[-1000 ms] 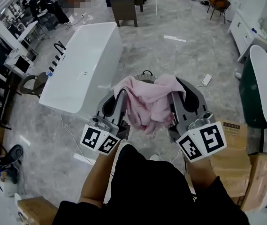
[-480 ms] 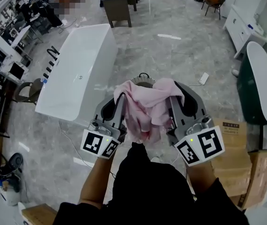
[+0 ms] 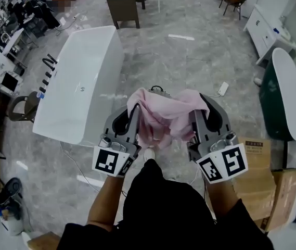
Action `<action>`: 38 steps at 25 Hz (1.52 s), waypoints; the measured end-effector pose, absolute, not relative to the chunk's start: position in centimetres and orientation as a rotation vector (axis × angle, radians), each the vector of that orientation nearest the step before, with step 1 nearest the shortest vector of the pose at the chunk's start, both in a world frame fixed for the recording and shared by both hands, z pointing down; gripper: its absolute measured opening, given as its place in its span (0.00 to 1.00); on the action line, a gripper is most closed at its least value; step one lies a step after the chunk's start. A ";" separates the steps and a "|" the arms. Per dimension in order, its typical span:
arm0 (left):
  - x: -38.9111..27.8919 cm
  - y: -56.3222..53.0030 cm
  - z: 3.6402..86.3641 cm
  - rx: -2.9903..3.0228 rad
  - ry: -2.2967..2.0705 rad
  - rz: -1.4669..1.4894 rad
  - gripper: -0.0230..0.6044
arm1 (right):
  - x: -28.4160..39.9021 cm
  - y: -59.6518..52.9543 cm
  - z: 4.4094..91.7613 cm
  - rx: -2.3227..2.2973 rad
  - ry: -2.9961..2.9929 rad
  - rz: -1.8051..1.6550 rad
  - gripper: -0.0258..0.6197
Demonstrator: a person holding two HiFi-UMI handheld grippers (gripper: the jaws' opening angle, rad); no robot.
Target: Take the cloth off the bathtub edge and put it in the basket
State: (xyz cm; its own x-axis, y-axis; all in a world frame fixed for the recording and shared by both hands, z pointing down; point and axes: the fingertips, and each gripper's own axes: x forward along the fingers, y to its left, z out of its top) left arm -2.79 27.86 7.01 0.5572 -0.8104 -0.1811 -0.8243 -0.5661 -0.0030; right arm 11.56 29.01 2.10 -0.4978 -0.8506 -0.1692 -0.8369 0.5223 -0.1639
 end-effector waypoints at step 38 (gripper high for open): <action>-9.1 2.7 1.9 -2.768 1.257 0.392 0.07 | 5.2 4.5 3.1 -1.793 2.502 0.134 0.11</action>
